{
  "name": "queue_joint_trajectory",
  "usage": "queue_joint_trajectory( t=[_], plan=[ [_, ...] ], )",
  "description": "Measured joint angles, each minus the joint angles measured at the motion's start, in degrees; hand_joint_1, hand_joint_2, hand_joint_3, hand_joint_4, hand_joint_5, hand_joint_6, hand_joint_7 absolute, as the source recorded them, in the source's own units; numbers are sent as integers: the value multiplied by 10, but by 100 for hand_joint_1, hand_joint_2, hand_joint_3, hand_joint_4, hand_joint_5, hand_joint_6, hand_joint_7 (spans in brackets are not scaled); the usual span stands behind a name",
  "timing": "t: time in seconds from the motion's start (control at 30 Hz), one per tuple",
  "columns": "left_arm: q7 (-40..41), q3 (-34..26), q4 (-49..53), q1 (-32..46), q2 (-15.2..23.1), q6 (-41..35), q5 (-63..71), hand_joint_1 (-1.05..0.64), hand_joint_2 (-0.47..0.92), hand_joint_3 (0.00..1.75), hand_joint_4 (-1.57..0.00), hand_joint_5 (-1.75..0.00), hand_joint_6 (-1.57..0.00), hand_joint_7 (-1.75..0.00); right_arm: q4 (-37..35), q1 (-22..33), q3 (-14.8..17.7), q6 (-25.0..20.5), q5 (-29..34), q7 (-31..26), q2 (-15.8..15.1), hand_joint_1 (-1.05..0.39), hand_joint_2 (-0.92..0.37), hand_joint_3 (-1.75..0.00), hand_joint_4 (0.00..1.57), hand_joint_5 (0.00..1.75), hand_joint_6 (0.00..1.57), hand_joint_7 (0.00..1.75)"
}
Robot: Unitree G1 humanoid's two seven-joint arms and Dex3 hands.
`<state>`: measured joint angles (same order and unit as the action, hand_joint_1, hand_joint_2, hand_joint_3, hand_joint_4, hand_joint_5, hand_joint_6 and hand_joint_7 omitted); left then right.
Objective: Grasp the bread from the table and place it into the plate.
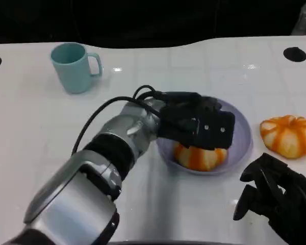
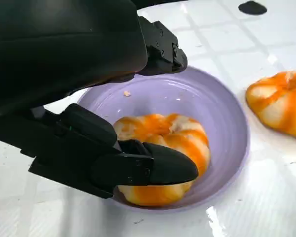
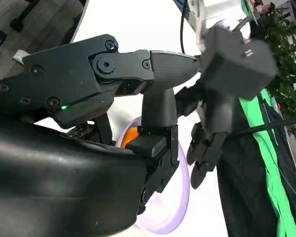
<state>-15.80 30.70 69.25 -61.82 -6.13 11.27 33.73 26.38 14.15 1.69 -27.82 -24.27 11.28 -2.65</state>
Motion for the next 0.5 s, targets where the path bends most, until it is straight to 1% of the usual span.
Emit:
queue_joint_trajectory(
  t=[0.1, 0.2, 0.27, 0.4, 0.43, 0.47, 0.5],
  plan=[
    [-22, -22, -16, 1, 10, 7, -24, -86, 92, 49, -15, -9, -22, -6, -4, -1, 1, 0, -1, 1, 0, -45, -92, -36, 64, 175, 49, 162],
    [-33, -48, -44, 8, 25, 19, -55, -81, 92, 49, -21, -11, -26, -6, -8, -2, 3, 0, -1, 1, 0, -45, -92, -36, 64, 175, 48, 162],
    [-42, -69, -68, 22, 36, 27, -81, -77, 92, 48, -24, -13, -29, -7, -8, -3, 4, 0, -1, 1, 0, -45, -92, -36, 65, 175, 49, 162],
    [-60, -111, -106, 64, 49, 37, -137, -76, 92, 46, -31, -18, -34, -9, -9, -3, 6, -1, -1, -1, 0, -44, -92, -36, 65, 175, 50, 161],
    [-61, -118, -114, 75, 51, 37, -146, -73, 92, 42, -41, -24, -41, -12, -9, -3, 7, -1, -1, -2, 0, -44, -92, -36, 65, 175, 50, 161],
    [-63, -130, -122, 87, 52, 38, -159, -68, 92, 38, -43, -43, -50, -12, -8, -4, 8, -1, -1, -3, 0, -44, -92, -36, 64, 175, 50, 161],
    [-63, -150, -134, 106, 52, 49, -186, -64, 92, 36, -38, -61, -55, -12, -8, -4, 8, -2, -1, -5, 1, -44, -92, -36, 64, 175, 50, 161]
  ],
)
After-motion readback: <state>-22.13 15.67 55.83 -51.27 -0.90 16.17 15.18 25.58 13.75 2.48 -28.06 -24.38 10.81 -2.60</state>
